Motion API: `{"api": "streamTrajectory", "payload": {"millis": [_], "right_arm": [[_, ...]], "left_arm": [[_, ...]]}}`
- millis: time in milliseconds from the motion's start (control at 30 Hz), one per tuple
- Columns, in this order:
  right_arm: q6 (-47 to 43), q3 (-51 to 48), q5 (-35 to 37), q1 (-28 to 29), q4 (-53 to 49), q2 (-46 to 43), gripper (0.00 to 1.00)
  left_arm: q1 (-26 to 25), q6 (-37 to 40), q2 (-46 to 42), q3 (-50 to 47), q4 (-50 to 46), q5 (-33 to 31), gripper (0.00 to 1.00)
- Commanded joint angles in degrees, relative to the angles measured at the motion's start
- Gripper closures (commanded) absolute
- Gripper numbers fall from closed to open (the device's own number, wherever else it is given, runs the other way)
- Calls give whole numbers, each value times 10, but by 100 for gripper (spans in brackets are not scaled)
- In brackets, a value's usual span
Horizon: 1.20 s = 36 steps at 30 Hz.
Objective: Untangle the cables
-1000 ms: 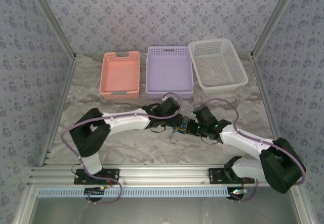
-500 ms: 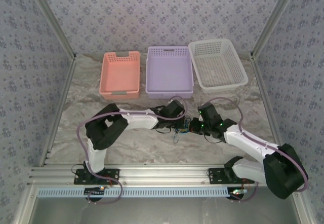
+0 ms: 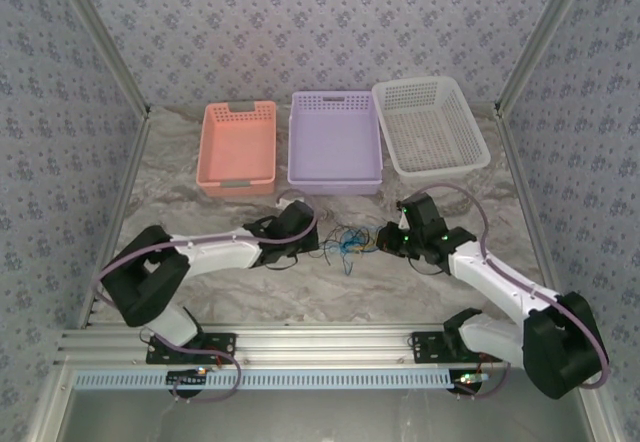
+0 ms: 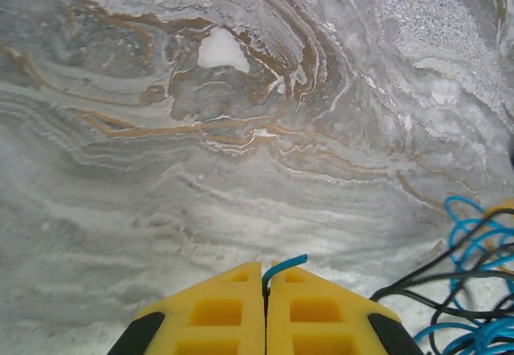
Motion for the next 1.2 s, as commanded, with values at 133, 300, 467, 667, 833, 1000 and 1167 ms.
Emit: {"api": "streamTrajectory", "payload": {"millis": [133,300,467,667,833,1000,1167], "right_arm": [[10,10,-1,-1,29,38,88],[6,12,12,-5,27,38,100],[0,38,35,72,50,69,66],[8,75,8,123,137,202,55],[28,105,6,131,174,292,82],[39,80,82,128,152,248,100],[9,52,106,91,86,139,100]], "left_arm": [[14,-19,-72,-27,-66,-49,100],[40,-7,-128,-62,-61,-23,100],[46,16,-133,-66,-52,13,100],[46,18,-119,-67,-40,23,100],[46,19,-124,-71,-48,19,100],[60,21,-156,-77,-104,-13,100],[126,25,-225,-116,-147,-16,100]]}}
